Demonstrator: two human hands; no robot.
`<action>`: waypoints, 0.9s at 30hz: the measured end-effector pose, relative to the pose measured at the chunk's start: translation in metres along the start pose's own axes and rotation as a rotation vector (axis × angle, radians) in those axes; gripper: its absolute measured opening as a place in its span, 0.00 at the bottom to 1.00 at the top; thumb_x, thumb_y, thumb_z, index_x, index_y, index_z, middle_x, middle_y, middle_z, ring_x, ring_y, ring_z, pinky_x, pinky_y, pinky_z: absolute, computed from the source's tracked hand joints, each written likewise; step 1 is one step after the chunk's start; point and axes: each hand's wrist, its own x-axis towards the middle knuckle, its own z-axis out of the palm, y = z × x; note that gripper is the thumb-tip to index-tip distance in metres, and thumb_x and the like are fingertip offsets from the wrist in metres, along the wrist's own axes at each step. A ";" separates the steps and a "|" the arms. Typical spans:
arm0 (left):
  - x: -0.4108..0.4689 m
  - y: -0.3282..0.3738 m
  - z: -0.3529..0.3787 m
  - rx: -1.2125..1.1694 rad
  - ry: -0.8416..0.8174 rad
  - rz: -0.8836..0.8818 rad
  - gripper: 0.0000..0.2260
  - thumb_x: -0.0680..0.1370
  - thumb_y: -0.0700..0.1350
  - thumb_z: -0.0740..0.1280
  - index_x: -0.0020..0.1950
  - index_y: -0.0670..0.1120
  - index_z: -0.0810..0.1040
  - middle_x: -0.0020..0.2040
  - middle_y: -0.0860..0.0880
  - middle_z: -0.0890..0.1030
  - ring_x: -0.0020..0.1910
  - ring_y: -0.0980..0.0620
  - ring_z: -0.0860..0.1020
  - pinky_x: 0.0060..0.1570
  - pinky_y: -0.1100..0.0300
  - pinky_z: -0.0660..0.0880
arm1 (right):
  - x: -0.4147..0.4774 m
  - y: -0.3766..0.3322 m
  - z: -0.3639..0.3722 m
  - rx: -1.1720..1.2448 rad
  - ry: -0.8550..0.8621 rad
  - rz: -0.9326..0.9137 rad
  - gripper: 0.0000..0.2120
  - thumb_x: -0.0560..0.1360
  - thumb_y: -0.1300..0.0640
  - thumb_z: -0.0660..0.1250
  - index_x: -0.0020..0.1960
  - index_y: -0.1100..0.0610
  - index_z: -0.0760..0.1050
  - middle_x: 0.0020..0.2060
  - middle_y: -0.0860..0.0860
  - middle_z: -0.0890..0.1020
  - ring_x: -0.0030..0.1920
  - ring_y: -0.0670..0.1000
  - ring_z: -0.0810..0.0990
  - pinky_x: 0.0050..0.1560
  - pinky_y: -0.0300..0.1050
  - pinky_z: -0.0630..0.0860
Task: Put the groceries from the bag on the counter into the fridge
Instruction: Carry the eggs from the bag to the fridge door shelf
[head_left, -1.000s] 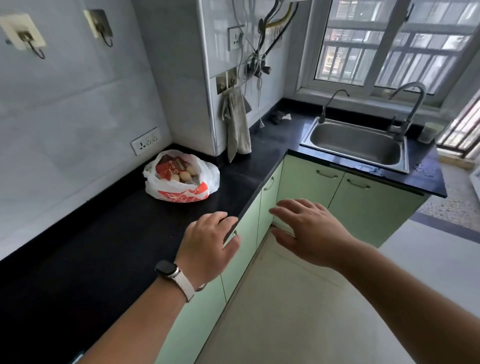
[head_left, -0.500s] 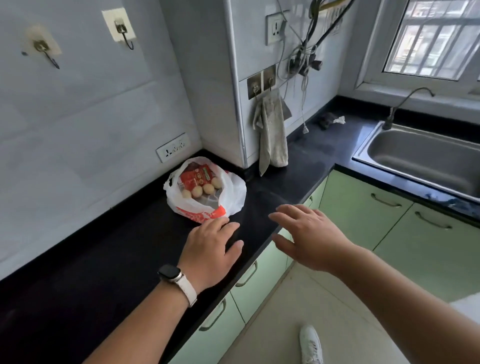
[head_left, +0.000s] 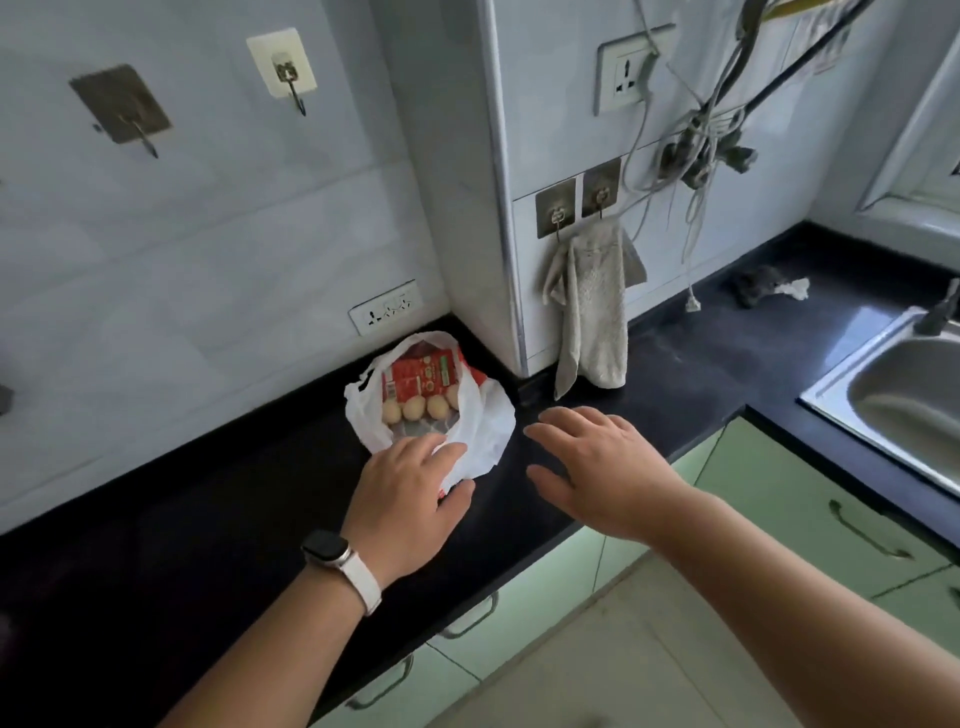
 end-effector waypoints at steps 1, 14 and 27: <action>0.003 -0.002 -0.001 0.004 0.009 -0.016 0.22 0.78 0.59 0.57 0.64 0.49 0.78 0.59 0.50 0.80 0.57 0.48 0.78 0.53 0.50 0.76 | 0.006 0.002 0.000 -0.003 -0.003 -0.017 0.24 0.79 0.37 0.52 0.71 0.45 0.67 0.66 0.43 0.72 0.67 0.50 0.70 0.65 0.48 0.68; 0.054 -0.060 0.024 0.041 0.018 -0.085 0.22 0.77 0.59 0.56 0.62 0.49 0.79 0.58 0.50 0.80 0.57 0.49 0.78 0.54 0.51 0.75 | 0.099 0.011 0.018 -0.046 -0.091 -0.114 0.25 0.79 0.38 0.52 0.73 0.46 0.65 0.68 0.44 0.70 0.68 0.51 0.68 0.66 0.48 0.66; 0.114 -0.137 0.072 -0.020 -0.113 -0.055 0.23 0.79 0.60 0.52 0.69 0.52 0.72 0.66 0.52 0.74 0.65 0.50 0.72 0.63 0.51 0.71 | 0.201 -0.005 0.058 0.006 -0.177 -0.133 0.25 0.81 0.41 0.55 0.74 0.49 0.64 0.70 0.47 0.69 0.70 0.52 0.66 0.70 0.49 0.64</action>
